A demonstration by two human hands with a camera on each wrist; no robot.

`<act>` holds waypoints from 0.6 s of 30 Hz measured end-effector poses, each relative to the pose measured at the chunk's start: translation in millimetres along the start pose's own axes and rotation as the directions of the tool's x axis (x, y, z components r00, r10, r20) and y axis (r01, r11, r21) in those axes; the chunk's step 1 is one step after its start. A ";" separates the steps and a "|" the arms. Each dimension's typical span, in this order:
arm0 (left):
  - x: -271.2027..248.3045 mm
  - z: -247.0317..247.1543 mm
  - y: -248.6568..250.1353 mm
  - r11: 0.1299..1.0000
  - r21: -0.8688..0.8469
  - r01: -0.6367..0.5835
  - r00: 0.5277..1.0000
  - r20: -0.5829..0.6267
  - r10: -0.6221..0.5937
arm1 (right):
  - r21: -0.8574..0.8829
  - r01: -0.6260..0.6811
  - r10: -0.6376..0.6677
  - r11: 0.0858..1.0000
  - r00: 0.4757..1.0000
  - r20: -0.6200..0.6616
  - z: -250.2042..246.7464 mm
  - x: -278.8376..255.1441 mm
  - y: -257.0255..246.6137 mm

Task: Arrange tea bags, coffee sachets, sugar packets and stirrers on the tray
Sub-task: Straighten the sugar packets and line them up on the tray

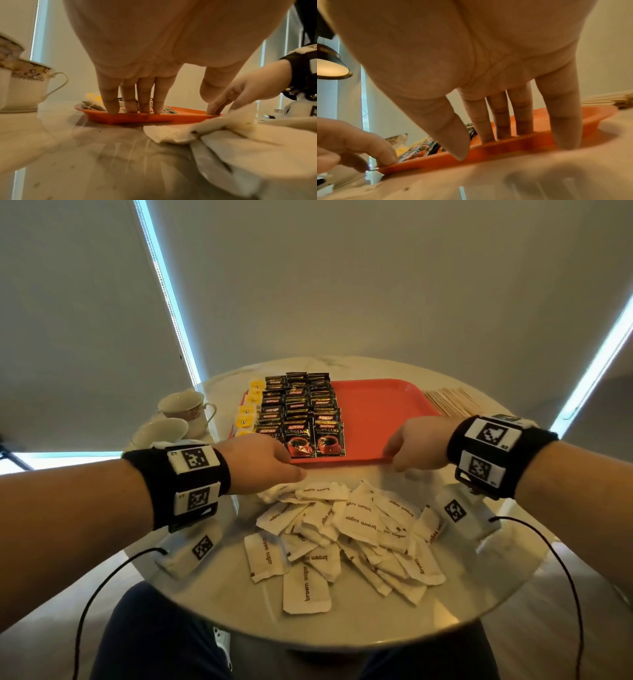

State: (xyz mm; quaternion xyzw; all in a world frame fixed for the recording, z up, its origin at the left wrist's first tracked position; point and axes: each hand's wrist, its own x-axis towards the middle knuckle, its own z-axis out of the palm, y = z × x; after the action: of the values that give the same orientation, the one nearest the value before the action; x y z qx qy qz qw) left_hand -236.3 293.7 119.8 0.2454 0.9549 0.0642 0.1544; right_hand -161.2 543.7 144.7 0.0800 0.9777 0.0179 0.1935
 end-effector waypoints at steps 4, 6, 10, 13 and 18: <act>-17.3 3.4 0.0 0.998 -0.008 -0.057 0.997 0.053 0.057 | 0.105 0.022 -0.022 0.994 1.000 0.002 8.3 -17.3 5.0; -24.5 4.7 3.4 0.997 0.000 -0.076 0.995 0.062 0.076 | 0.148 0.022 -0.021 0.989 1.000 -0.011 12.4 -25.3 5.3; -33.0 8.9 7.3 0.988 0.117 -0.099 0.994 0.052 0.094 | 0.241 0.053 -0.058 0.969 0.998 0.014 18.0 -45.9 1.0; -37.6 9.2 7.3 0.992 0.039 -0.118 0.993 0.024 0.117 | 0.181 0.065 -0.097 0.981 0.979 0.177 26.6 -60.9 -11.8; -41.8 1.3 13.0 0.980 -0.159 -0.120 0.990 -0.088 0.107 | 0.074 0.107 -0.118 0.992 0.978 0.172 32.7 -56.0 -32.7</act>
State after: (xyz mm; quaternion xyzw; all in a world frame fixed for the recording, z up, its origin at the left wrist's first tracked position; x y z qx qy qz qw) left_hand -195.3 284.6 132.2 0.2833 0.9361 0.1611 0.1324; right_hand -102.5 502.4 133.3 0.0321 0.9597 -0.0318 0.2774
